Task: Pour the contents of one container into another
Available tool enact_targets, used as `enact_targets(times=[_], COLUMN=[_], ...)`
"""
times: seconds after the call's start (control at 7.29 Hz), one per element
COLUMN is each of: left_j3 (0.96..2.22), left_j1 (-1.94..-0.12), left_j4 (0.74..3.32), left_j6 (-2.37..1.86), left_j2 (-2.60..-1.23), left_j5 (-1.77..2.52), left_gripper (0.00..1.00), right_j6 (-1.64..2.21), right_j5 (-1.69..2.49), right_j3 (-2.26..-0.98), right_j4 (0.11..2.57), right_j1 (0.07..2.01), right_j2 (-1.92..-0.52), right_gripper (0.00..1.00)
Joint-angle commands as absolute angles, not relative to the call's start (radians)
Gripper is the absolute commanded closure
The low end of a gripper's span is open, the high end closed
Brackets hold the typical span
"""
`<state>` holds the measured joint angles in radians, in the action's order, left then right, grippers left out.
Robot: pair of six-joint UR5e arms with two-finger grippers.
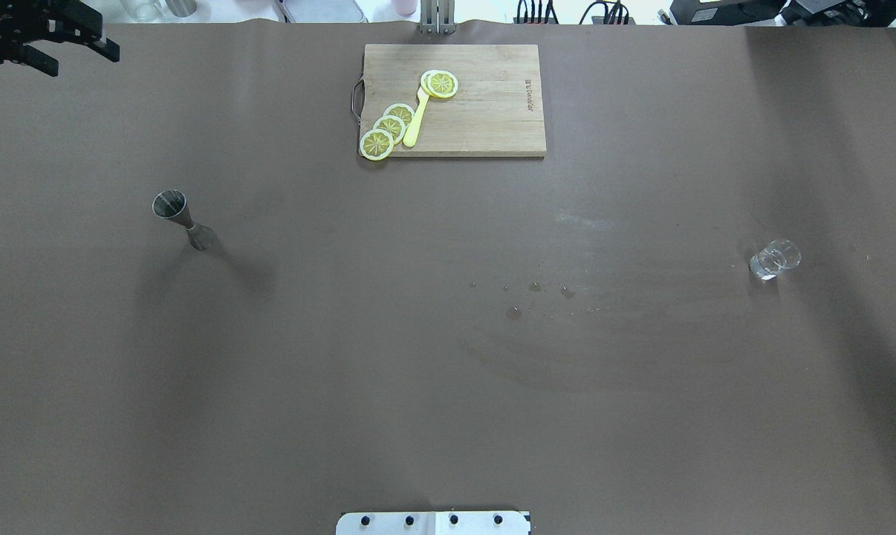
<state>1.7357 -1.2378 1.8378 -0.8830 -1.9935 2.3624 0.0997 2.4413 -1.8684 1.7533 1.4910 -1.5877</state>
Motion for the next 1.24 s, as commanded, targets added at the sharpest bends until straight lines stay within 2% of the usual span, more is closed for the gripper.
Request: enact_targets(times=[0.0,0.41,0.82,1.1], left_j3=[1.77,1.896,2.038,2.043], left_j1=[-1.192,-1.009,-0.759,-0.634], left_j4=[1.881,1.876,1.92,2.035], left_j6=[-0.966,-1.034,-1.179,-1.323], left_j2=[-2.029,-2.019,-1.881,-1.743], left_j5=[2.172,1.75,1.332,1.125], left_gripper=[0.02,0.02,0.02,0.02], right_j6=[0.1,0.1,0.1,0.1], right_j5=[2.441,2.441,2.442,2.442], right_j3=[-1.868,-1.868,-1.87,-1.868], right_j4=[1.753,1.753,1.753,1.753], right_j1=[1.491,1.491,1.491,1.49], right_j2=[-1.586,-1.586,-1.586,-1.585], right_gripper=[0.0,0.0,0.0,0.0])
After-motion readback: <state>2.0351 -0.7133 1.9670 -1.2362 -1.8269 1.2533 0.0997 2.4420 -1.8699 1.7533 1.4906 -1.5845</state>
